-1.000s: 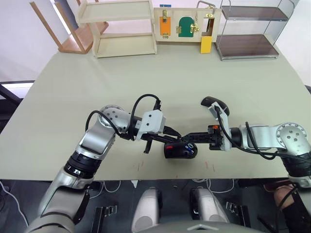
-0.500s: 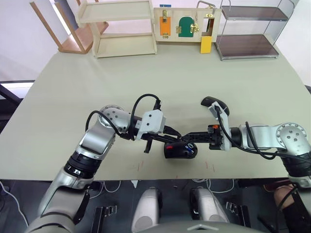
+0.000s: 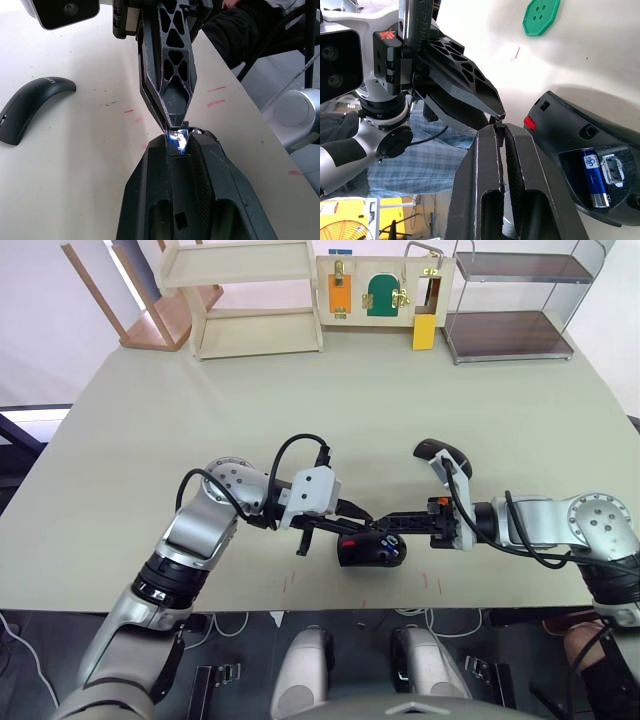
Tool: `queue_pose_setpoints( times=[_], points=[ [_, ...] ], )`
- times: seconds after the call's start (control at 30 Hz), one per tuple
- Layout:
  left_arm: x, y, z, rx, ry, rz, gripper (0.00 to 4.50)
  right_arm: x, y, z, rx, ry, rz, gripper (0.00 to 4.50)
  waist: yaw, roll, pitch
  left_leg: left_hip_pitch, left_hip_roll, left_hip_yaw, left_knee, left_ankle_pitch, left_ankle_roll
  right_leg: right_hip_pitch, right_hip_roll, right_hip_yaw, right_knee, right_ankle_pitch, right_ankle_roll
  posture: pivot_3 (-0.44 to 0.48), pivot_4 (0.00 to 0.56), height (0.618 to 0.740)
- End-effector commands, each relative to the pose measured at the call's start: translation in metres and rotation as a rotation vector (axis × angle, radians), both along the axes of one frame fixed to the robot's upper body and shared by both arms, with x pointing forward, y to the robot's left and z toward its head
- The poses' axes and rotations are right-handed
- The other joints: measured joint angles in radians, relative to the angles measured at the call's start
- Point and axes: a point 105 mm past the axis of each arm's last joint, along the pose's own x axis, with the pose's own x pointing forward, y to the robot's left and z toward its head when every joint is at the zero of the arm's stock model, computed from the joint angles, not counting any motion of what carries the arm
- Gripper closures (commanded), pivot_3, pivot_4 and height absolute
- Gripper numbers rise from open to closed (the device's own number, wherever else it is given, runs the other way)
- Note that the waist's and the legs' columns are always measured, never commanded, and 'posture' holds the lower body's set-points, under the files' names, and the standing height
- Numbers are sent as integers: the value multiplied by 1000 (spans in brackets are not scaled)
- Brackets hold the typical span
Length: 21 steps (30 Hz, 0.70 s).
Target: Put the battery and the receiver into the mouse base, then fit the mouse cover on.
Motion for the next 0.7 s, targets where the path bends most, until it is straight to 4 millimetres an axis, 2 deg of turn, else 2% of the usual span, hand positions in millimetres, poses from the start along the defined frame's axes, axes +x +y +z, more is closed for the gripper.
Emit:
queue_pose_setpoints(
  times=[0.03,0.2,0.23,0.33,0.7],
  points=[
    [3,-2,5,-23,-33,26,4451,-18,14,14,75,-26,109,4447,0,0,0,0,0,0,0,0,0,0,0,0,0,0,0,0,150,740],
    [3,-2,4,-23,-37,27,4451,-18,14,15,76,-30,112,4447,0,0,0,0,0,0,0,0,0,0,0,0,0,0,0,0,150,740],
    [3,-2,4,-22,-38,27,4451,-17,14,15,76,-31,111,3777,0,0,0,0,0,0,0,0,0,0,0,0,0,0,0,0,150,740],
    [4,-2,4,-22,-38,28,4451,-18,13,15,72,-33,110,3052,0,0,0,0,0,0,0,0,0,0,0,0,0,0,0,0,150,740],
    [1,-3,1,-19,-30,20,4451,-13,11,17,80,-32,88,3052,0,0,0,0,0,0,0,0,0,0,0,0,0,0,0,0,150,740]
  ],
)
